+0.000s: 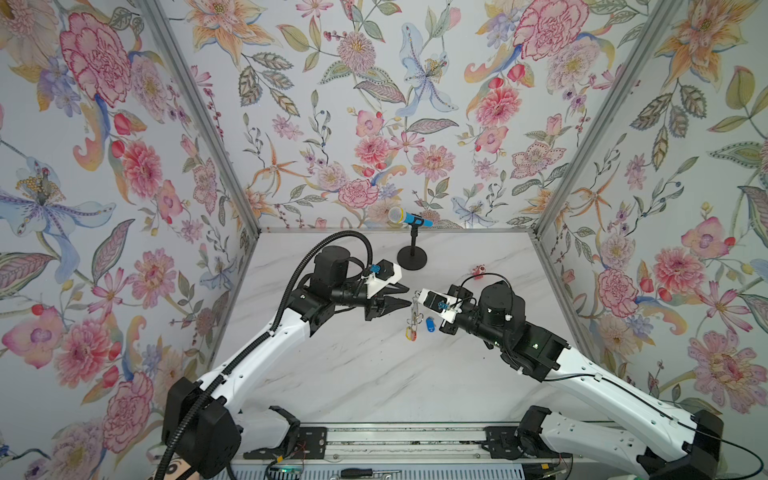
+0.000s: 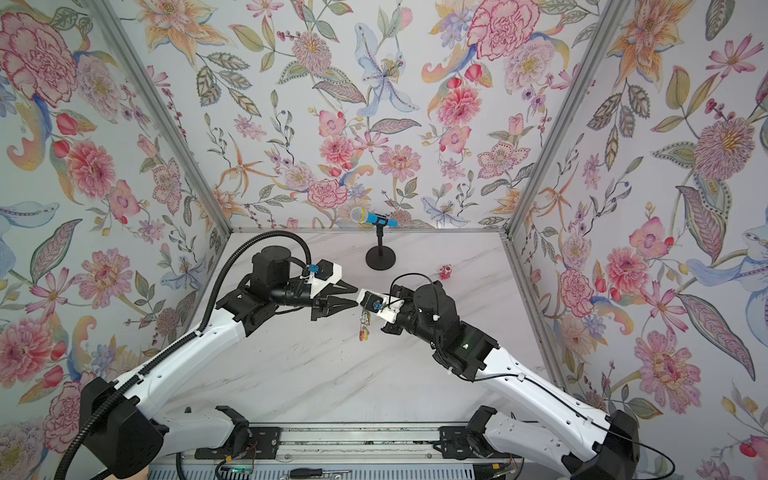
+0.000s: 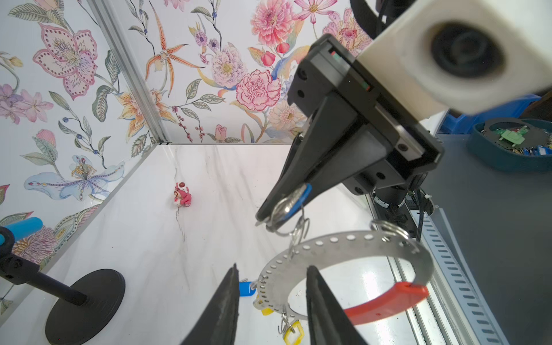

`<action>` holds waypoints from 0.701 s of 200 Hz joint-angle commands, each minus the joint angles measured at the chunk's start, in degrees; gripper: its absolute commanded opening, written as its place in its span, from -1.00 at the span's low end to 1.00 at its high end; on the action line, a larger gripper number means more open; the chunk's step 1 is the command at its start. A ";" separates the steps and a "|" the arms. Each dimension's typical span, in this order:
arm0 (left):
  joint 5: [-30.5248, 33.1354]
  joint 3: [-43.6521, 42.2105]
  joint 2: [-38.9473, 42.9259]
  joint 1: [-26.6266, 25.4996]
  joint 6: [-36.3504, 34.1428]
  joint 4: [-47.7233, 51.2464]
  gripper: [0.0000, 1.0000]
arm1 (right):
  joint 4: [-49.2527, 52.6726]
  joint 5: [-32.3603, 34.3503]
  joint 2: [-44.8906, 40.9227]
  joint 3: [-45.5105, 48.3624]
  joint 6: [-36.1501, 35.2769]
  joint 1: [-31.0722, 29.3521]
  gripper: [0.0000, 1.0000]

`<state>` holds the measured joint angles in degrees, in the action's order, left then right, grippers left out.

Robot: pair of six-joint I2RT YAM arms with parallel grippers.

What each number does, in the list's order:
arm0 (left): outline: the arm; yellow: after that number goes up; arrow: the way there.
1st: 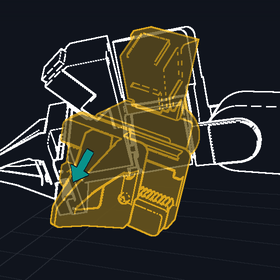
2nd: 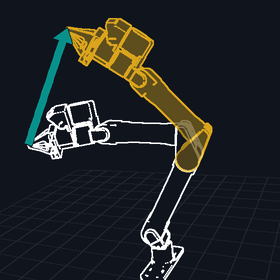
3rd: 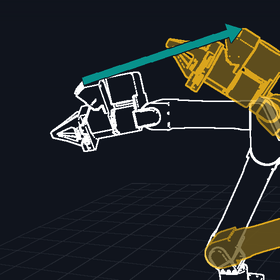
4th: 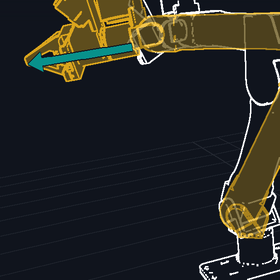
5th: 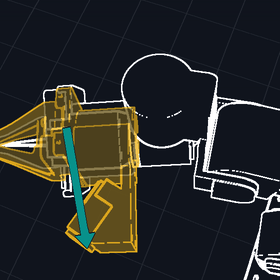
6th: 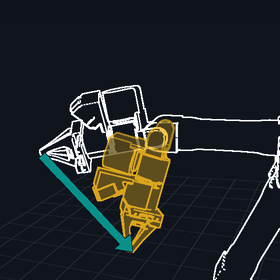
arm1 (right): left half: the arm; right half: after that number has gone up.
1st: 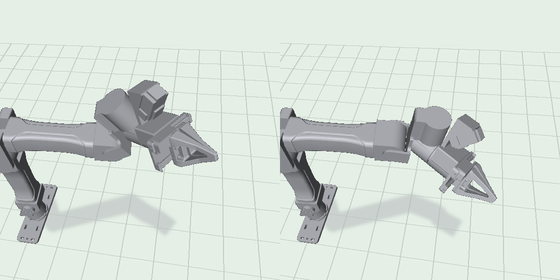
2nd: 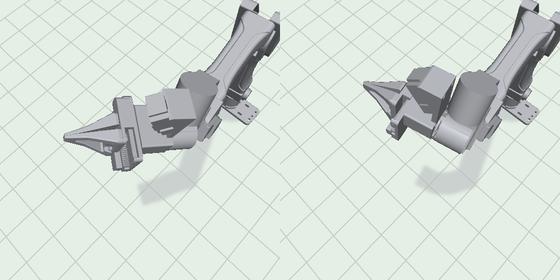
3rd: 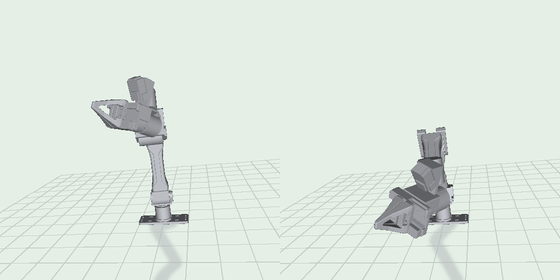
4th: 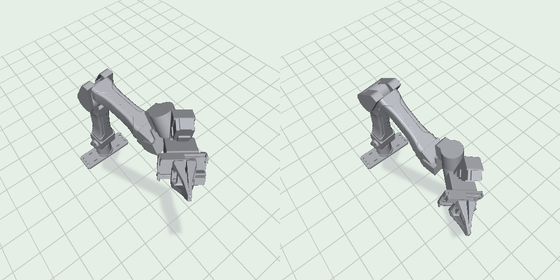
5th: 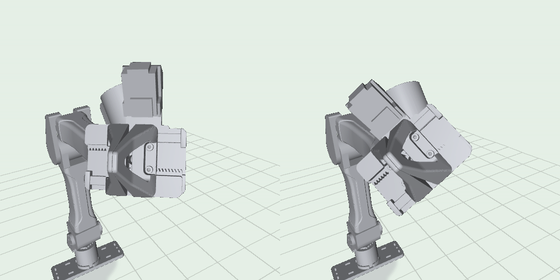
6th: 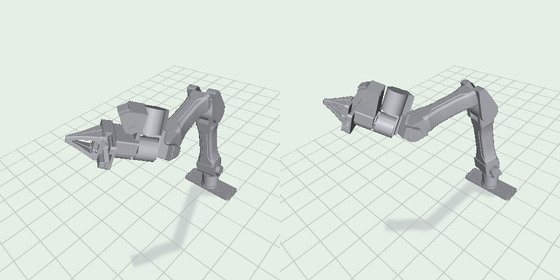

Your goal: Remove the keys from the keyring

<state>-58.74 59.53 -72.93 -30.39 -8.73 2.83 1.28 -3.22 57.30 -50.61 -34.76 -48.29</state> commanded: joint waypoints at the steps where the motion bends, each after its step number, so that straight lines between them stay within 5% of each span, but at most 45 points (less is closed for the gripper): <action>1: -3.65 -4.10 1.90 0.26 11.76 -15.40 -0.25 | -6.65 -3.76 -1.48 1.12 4.11 0.50 -1.00; 83: -4.63 -10.02 0.51 -0.99 28.20 -38.00 -0.48 | -11.12 -7.34 -2.28 2.30 7.17 1.54 -1.00; 140: -5.38 -10.32 -0.10 -2.32 29.24 -39.50 -0.54 | -12.15 -8.41 -2.53 2.30 7.97 1.99 -1.00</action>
<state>-62.70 49.74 -72.23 -31.97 18.59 -33.78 -8.08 -10.33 56.07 -48.62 -28.42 -46.72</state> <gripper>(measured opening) 0.236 0.053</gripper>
